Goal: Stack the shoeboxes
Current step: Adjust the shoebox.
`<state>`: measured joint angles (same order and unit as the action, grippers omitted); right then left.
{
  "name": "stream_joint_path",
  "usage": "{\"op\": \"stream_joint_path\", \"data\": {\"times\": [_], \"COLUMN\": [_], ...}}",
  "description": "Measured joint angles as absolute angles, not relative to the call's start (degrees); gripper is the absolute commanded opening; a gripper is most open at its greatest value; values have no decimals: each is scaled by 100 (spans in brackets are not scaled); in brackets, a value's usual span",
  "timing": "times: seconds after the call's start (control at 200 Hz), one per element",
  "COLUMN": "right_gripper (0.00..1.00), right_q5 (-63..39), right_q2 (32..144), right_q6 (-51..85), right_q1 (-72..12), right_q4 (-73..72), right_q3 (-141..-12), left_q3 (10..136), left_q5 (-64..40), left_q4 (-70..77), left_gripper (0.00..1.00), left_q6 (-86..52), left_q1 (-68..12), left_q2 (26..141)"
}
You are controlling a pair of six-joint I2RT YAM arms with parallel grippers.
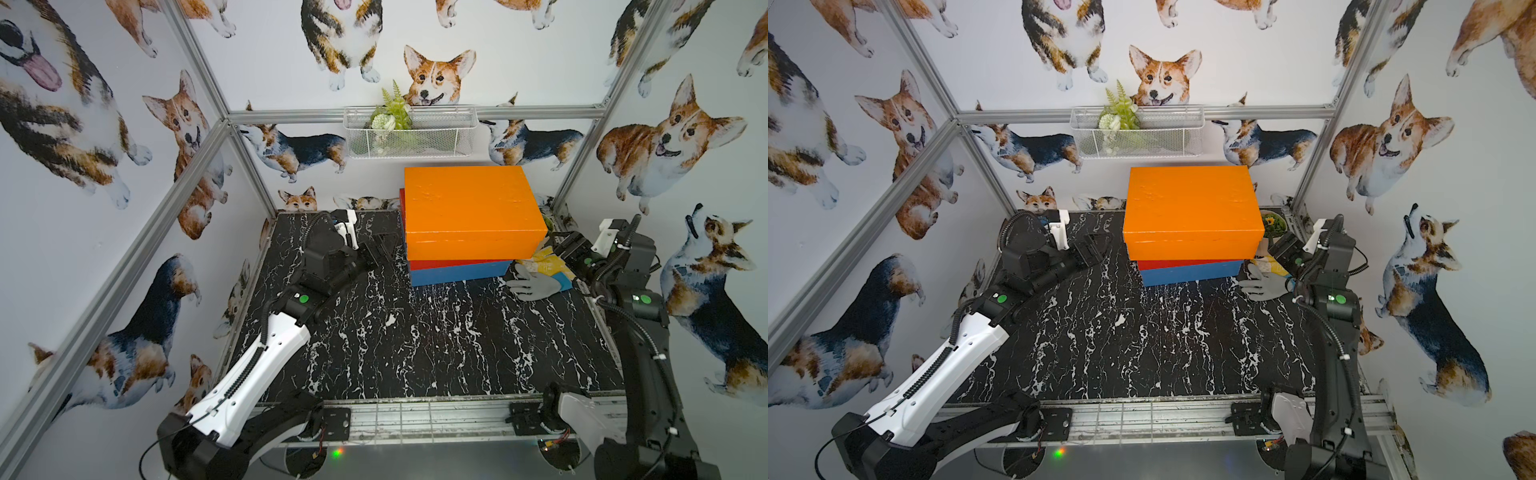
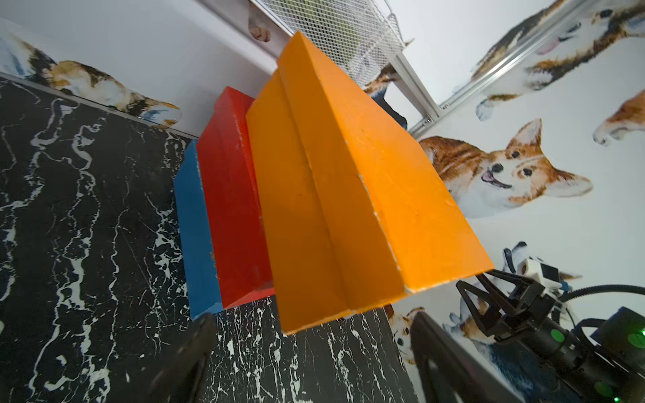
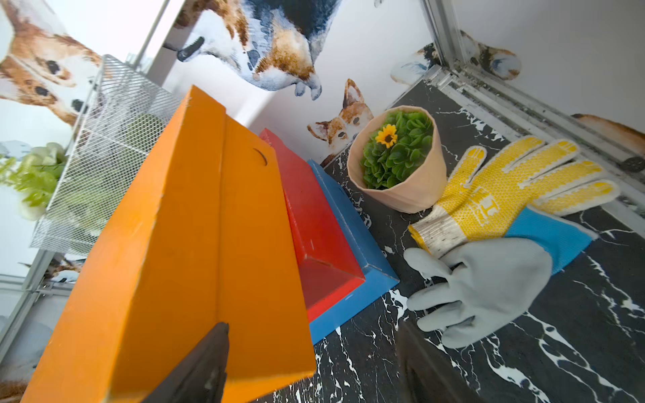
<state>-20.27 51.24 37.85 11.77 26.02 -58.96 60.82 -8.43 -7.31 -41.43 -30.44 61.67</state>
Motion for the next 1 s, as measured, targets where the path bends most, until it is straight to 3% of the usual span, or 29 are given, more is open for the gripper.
{"op": "stream_joint_path", "data": {"times": [0.195,0.736,0.996], "right_gripper": [75,72,72], "right_q5": [-2106,-2036,-1964], "right_q2": [4958,6097,6622], "right_q6": [3730,3640,3636], "right_q1": [727,489,489], "right_q4": [2633,2589,2512], "right_q3": [-5830,-6512,-6810], "left_q3": [6528,7491,7550], "left_q5": [-552,73,156], "left_q4": [-939,-1319,-1337], "left_gripper": [90,89,89], "left_q6": [-3728,-3253,-3183], "left_q1": [-3581,-3601,-3586], "left_q2": [6617,7787,7837]}}
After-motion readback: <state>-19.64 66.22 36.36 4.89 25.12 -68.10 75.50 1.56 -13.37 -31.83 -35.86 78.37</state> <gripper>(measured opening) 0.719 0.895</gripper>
